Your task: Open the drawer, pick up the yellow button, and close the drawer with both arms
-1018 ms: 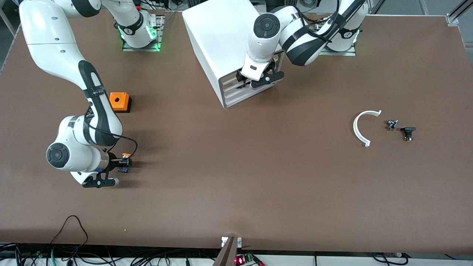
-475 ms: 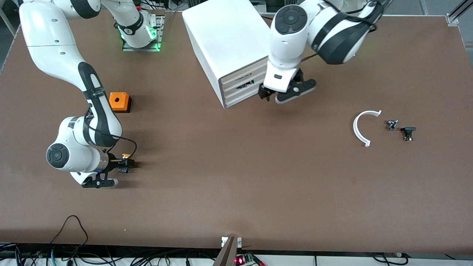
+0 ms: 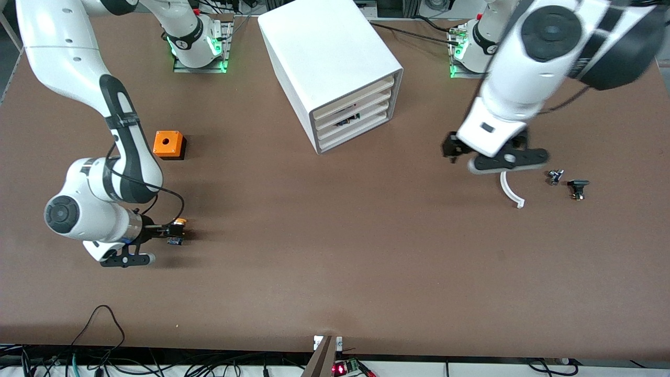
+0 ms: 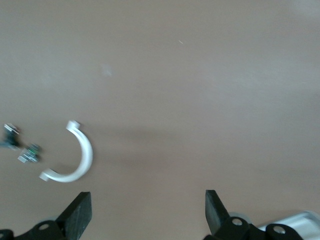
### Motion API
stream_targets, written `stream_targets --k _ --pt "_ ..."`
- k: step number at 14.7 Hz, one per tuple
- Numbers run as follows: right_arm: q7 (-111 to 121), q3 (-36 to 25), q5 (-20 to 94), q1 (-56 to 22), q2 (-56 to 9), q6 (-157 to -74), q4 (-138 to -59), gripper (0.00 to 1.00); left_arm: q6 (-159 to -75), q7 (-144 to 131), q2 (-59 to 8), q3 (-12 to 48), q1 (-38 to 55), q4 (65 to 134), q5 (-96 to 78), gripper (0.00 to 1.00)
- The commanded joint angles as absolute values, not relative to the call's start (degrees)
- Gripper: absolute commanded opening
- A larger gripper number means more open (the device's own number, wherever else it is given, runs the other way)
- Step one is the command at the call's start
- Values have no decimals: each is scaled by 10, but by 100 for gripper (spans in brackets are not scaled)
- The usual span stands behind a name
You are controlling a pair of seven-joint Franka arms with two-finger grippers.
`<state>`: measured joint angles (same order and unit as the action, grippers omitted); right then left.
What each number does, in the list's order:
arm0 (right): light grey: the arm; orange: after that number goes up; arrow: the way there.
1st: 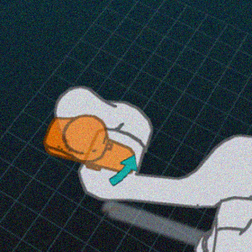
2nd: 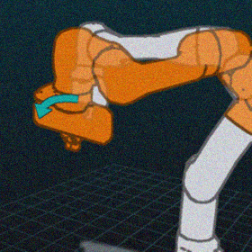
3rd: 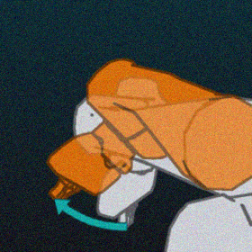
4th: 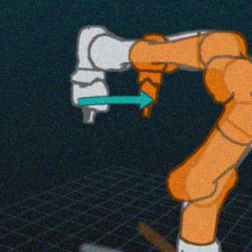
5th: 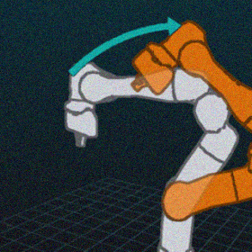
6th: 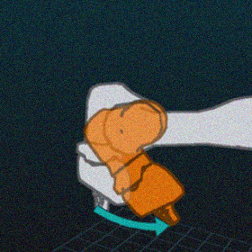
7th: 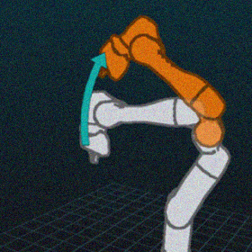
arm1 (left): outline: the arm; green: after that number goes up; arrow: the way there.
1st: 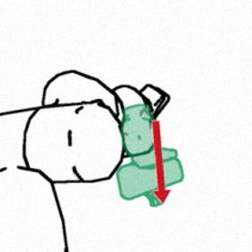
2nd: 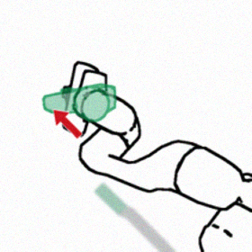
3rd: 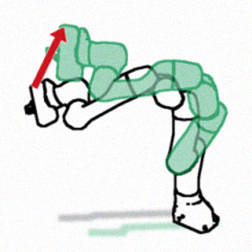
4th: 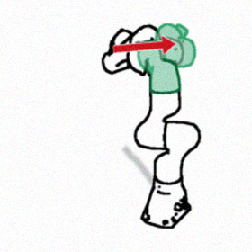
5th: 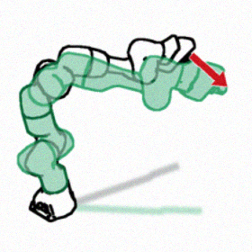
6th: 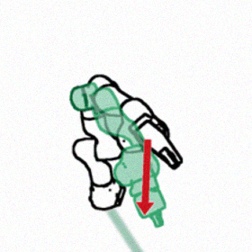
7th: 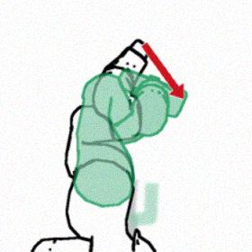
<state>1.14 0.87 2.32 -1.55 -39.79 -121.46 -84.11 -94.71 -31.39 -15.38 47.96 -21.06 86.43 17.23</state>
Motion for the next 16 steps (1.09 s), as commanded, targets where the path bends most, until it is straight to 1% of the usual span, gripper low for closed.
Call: stream_targets --k 1,2,3,5,7,8,9,11,16 --pt "-9 10 14 -11 -336 -1201 -889 99 -942 -153 -89 296 -125 875 76 100" --pt "-9 9 14 -11 -323 -1195 -894 99 -943 -99 -78 240 -96 887 61 100" --pt "-8 5 14 -11 -311 -1185 -894 99 -944 -58 -63 200 -80 896 57 100" --pt "-9 4 15 -11 -288 -1159 -893 99 -968 0 -22 153 -74 939 44 100" --pt "-24 4 15 -11 -259 -1129 -893 99 -982 34 22 82 -42 990 5 100" --pt "-38 4 15 -11 -244 -1115 -893 99 -999 37 33 48 -27 1004 -3 100" --pt "-40 4 15 -11 -227 -1102 -894 99 -1023 39 43 34 -17 1023 -4 100" --pt "-41 4 15 -11 -191 -1068 -894 99 -1022 50 61 32 7 1046 4 100" --pt "-69 4 15 -11 -115 -978 -893 99 -1006 69 36 39 3 1019 5 100"
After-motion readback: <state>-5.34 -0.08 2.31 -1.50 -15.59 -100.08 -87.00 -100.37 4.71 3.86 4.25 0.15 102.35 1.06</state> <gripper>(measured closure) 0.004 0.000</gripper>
